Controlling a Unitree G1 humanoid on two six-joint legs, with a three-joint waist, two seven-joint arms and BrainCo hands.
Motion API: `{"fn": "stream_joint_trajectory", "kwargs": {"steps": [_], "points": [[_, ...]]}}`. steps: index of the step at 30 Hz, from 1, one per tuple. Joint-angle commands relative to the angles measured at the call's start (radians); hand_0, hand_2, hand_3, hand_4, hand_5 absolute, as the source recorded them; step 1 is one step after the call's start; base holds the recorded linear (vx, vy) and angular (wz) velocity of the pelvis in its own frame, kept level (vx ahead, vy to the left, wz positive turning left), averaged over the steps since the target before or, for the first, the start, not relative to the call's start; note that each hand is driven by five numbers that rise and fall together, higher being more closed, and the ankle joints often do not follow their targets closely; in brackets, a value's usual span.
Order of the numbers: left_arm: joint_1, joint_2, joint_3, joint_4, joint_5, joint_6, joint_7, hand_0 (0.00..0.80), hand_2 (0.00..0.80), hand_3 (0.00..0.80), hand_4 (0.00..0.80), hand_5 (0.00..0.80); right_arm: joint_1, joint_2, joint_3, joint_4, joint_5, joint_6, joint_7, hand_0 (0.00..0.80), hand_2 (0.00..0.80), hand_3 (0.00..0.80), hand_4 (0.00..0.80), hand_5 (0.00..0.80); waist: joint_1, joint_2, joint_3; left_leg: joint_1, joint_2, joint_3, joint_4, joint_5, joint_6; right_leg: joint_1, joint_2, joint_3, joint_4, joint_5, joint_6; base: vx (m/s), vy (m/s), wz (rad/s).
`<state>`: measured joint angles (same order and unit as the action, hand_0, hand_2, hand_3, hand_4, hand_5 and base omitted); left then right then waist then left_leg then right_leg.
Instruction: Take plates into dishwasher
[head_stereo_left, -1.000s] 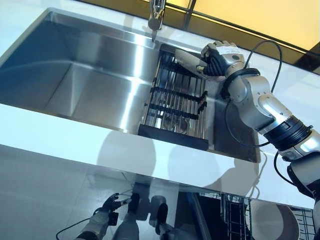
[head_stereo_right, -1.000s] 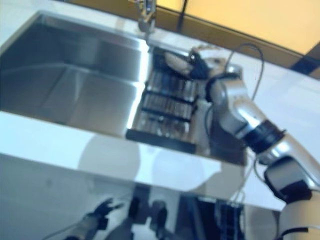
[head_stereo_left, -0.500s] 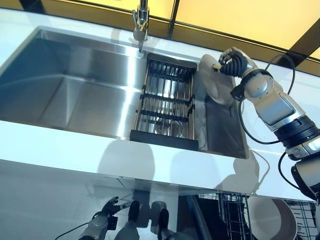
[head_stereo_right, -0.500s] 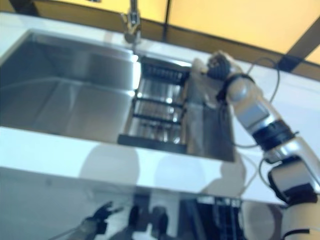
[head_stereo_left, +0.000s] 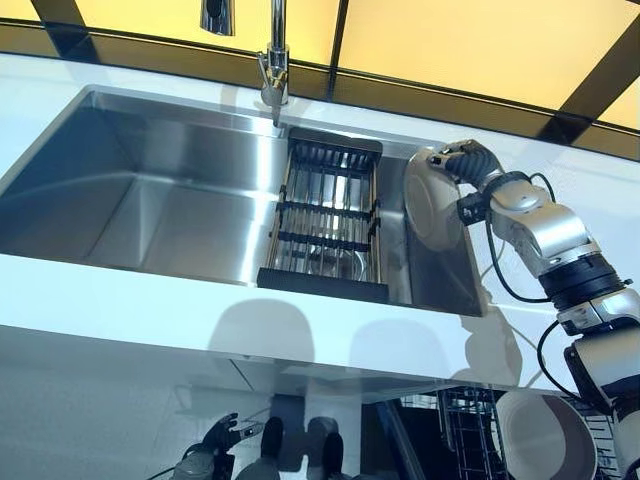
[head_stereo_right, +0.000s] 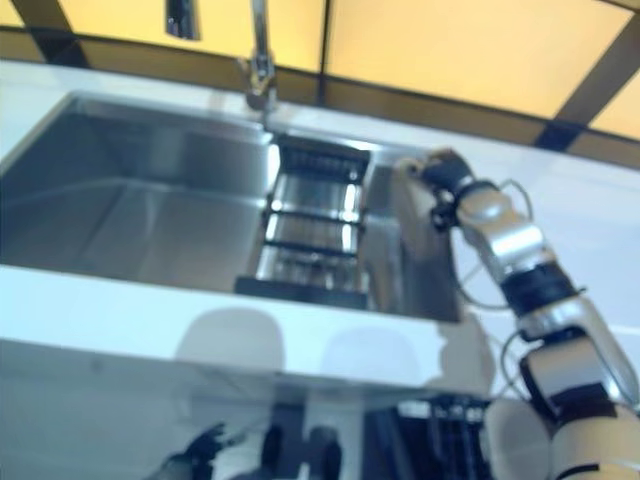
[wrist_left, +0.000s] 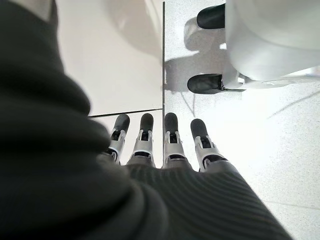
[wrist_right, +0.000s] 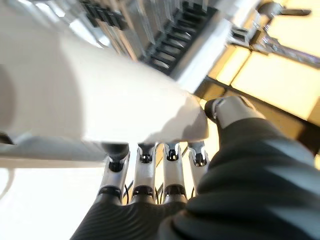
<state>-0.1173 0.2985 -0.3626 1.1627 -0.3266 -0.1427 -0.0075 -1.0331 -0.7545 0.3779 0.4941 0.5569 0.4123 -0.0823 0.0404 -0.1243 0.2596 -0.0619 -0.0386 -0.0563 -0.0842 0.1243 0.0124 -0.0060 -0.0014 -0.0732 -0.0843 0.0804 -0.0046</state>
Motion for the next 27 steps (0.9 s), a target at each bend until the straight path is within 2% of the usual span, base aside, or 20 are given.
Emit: {"fn": "stream_joint_trajectory", "kwargs": {"steps": [1, 5, 9, 19, 27], "points": [[-0.014, 0.004, -0.013, 0.066, 0.056, -0.035, -0.015, 0.0, 0.0, 0.0, 0.0, 0.0, -0.023, -0.05, -0.072, 0.043, 0.103, -0.081, -0.031, 0.8, 0.8, 0.8, 0.8, 0.8, -0.006, -0.012, -0.059, 0.071, -0.021, 0.021, -0.003, -0.148, 0.058, 0.0, 0.014, 0.001, 0.08, -0.077, 0.022, 0.046, -0.019, -0.1], [-0.005, 0.013, -0.012, 0.079, 0.066, -0.039, -0.03, 0.0, 0.0, 0.0, 0.0, 0.0, -0.01, -0.083, -0.115, 0.067, 0.196, -0.092, -0.035, 0.8, 0.8, 0.8, 0.8, 0.8, -0.017, -0.014, -0.072, 0.081, -0.018, 0.028, -0.003, -0.152, 0.058, 0.004, 0.018, 0.016, 0.082, -0.074, 0.023, 0.042, -0.02, -0.1], [0.004, 0.014, -0.017, 0.08, 0.071, -0.036, -0.031, 0.0, 0.0, 0.0, 0.0, 0.0, -0.006, -0.127, -0.136, 0.099, 0.219, -0.092, -0.04, 0.8, 0.8, 0.8, 0.8, 0.8, -0.026, -0.014, -0.084, 0.089, -0.015, 0.034, -0.003, -0.156, 0.057, 0.007, 0.021, 0.03, 0.083, -0.072, 0.026, 0.041, -0.016, -0.09], [0.024, 0.03, -0.035, 0.072, 0.074, -0.021, -0.037, 0.0, 0.0, 0.0, 0.0, 0.0, -0.05, -0.285, -0.111, 0.241, 0.273, -0.096, -0.026, 0.8, 0.8, 0.8, 0.8, 0.8, -0.044, -0.022, -0.103, 0.098, -0.01, 0.044, -0.003, -0.16, 0.054, 0.011, 0.027, 0.049, 0.083, -0.067, 0.031, 0.018, -0.015, -0.09], [0.03, 0.038, -0.042, 0.082, 0.079, -0.015, -0.045, 0.0, 0.0, 0.0, 0.0, 0.0, -0.056, -0.359, -0.129, 0.293, 0.313, -0.104, -0.006, 0.8, 0.8, 0.8, 0.8, 0.8, -0.061, -0.029, -0.125, 0.101, -0.006, 0.057, -0.003, -0.161, 0.052, 0.014, 0.03, 0.061, 0.076, -0.061, 0.033, 0.014, -0.009, -0.08]]}}
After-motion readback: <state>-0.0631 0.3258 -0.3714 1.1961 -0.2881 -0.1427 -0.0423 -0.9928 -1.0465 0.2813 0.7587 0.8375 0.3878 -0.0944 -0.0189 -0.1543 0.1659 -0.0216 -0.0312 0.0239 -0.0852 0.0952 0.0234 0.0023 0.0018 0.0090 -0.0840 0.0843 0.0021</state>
